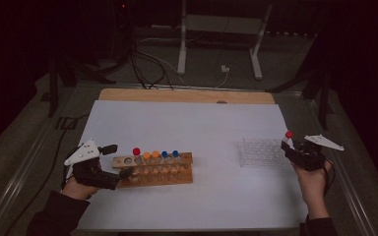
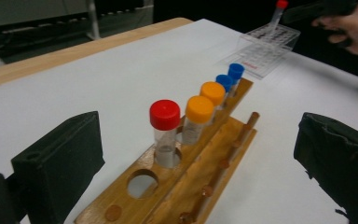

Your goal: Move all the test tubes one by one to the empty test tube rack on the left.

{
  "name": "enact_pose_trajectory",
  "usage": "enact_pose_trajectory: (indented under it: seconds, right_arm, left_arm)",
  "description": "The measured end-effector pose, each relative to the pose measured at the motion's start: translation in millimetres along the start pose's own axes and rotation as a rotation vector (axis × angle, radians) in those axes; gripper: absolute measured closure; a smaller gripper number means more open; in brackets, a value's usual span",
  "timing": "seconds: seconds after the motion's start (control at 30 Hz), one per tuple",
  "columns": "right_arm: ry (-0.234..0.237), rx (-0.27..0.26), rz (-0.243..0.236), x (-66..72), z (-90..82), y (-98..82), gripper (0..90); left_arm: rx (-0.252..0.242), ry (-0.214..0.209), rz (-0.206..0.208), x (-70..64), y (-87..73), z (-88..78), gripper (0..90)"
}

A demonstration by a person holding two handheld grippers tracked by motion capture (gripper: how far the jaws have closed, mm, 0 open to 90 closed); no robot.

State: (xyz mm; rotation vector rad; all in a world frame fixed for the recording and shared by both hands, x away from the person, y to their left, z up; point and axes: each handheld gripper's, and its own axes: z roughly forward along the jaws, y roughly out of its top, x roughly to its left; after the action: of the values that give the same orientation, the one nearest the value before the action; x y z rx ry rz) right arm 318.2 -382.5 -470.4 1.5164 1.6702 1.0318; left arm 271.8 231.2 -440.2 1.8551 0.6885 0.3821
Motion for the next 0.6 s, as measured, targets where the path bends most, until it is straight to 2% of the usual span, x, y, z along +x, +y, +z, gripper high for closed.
enact_pose_trajectory:
  seconds: [0.13,0.27,0.43,0.6]
  right_arm:
    - [0.009,0.016,-0.014,-0.2,7.6,2.7,56.3]
    - [-0.001,0.019,-0.044,2.1,13.7,5.1,63.0]
    - [-0.013,0.031,-0.053,3.6,18.6,6.7,73.0]
    - [-0.027,0.018,-0.065,3.9,15.3,8.4,74.0]
  left_arm:
    - [0.005,-0.005,0.003,0.5,-0.1,-0.2,2.0]
    - [0.007,-0.001,0.003,1.3,-0.6,-0.1,2.0]
    - [0.002,0.000,-0.004,2.0,-0.2,-1.8,2.0]
    - [0.006,0.001,0.001,1.7,-0.4,-0.9,2.0]
